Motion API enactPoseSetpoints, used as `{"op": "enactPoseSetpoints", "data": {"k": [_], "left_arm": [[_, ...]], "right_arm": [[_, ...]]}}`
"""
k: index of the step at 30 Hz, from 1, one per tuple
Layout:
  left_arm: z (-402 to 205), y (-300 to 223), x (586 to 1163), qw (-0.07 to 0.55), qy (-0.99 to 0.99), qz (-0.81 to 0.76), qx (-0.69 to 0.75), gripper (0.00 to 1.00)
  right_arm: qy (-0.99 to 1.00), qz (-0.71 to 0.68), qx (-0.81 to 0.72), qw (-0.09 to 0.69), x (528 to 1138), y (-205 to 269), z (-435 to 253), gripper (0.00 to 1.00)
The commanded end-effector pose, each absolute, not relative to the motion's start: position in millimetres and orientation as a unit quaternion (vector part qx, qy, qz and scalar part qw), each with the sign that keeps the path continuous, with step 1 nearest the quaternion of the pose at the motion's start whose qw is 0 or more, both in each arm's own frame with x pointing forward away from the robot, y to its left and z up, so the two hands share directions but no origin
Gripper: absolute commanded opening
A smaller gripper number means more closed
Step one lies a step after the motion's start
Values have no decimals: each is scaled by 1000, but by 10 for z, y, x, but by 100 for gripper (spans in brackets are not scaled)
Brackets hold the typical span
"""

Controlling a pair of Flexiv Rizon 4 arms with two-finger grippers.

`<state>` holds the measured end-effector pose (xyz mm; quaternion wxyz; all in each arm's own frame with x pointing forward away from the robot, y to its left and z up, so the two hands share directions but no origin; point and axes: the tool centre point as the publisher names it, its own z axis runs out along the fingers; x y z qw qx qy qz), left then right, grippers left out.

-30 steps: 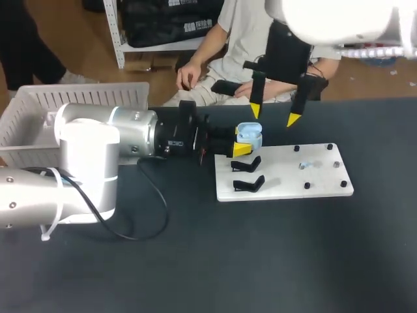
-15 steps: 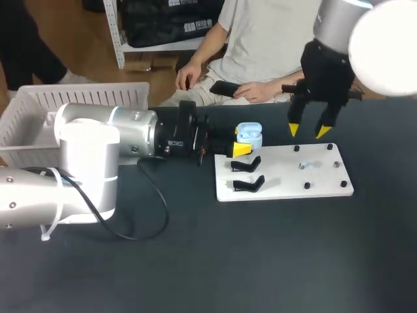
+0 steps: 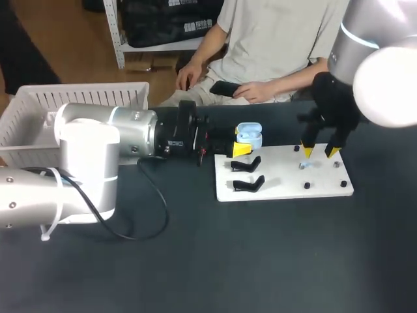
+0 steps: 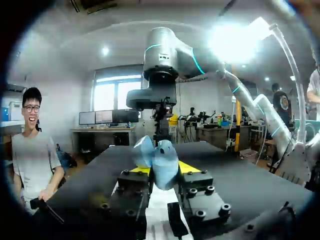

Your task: Pick up each earbud case from the left stands, insert the matching earbuds, close the lid, and place the case in the box.

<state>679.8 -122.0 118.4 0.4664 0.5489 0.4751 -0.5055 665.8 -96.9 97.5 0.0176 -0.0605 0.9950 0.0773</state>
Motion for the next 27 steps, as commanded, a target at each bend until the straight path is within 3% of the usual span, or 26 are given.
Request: {"op": "enactPoseSetpoints", "data": {"k": [1, 27], "left_arm": [[1183, -1222, 6778, 469, 476, -503, 548, 0], [1183, -1222, 6778, 469, 476, -503, 548, 0]], "right_arm": [[995, 76, -64, 16, 6749, -986, 856, 47], [996, 71, -60, 0, 7001, -945, 415, 47]]}}
